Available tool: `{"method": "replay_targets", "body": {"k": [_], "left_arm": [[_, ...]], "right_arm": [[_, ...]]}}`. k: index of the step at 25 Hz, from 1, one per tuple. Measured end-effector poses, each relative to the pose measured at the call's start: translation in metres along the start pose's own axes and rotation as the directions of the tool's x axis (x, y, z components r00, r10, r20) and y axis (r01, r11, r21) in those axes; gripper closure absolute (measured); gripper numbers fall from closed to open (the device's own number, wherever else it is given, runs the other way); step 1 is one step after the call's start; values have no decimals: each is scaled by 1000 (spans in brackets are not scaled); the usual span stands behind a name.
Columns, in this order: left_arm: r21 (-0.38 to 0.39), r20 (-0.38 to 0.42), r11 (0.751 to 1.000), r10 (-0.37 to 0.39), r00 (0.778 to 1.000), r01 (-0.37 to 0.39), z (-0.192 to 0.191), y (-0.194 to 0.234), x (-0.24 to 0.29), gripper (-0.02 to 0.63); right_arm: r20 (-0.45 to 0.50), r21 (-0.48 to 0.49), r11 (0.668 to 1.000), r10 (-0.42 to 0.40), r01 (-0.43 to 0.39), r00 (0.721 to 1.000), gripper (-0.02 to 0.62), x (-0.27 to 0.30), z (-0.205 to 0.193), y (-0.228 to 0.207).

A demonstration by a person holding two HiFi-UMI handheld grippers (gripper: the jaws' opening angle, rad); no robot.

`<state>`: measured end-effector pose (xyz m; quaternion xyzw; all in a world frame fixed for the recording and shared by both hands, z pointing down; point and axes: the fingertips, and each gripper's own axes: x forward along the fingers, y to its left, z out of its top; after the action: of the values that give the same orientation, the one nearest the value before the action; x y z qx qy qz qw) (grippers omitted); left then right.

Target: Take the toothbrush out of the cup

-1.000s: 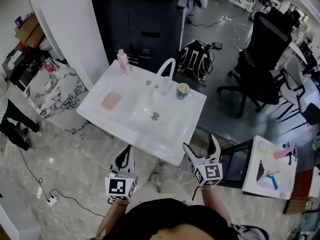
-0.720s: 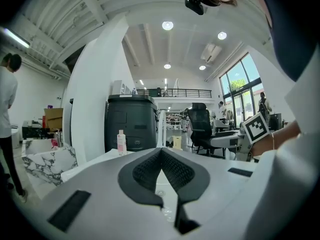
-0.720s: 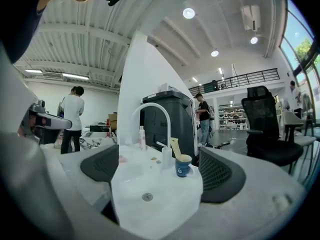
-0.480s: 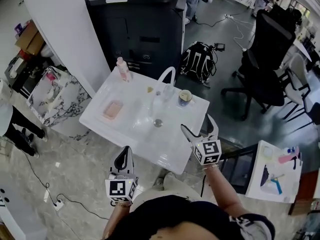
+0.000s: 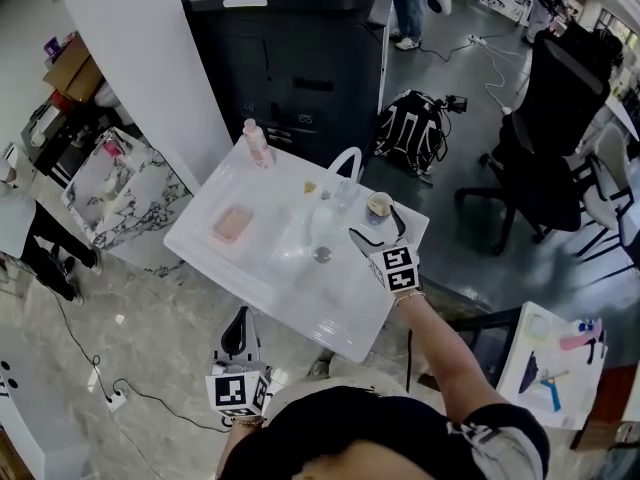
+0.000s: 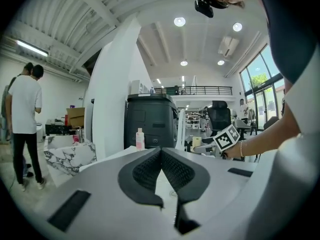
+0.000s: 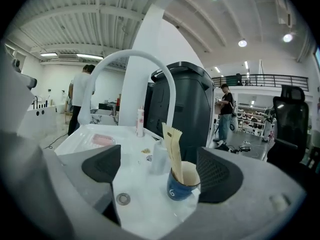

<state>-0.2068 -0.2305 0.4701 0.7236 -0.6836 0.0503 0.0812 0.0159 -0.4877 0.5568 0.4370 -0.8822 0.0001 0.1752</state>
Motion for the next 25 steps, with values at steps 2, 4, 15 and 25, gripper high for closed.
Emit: {"method": "replay_targets", "body": {"k": [2,4,15,25], "left_arm": [[-3,1,1000,28,1000,-28,0,5,2,604],[-4,16,999,46,999,-46,2,7,5,604],[-13,5,994,112,994,-112,-1,12,7,604],[-14,8,994,104,994,-104,-1,4,17,604]], "right_arm": [[-10,7,1000,3,-3,1000,124,13,-5,-5],[-21,18,1000,2,-1,1000,124,24,-11,-12],[-63,30,998,-46,48,997,419,51,-31,-51],[-47,6,998,-64,65,997,563,53,-23,-69]]}}
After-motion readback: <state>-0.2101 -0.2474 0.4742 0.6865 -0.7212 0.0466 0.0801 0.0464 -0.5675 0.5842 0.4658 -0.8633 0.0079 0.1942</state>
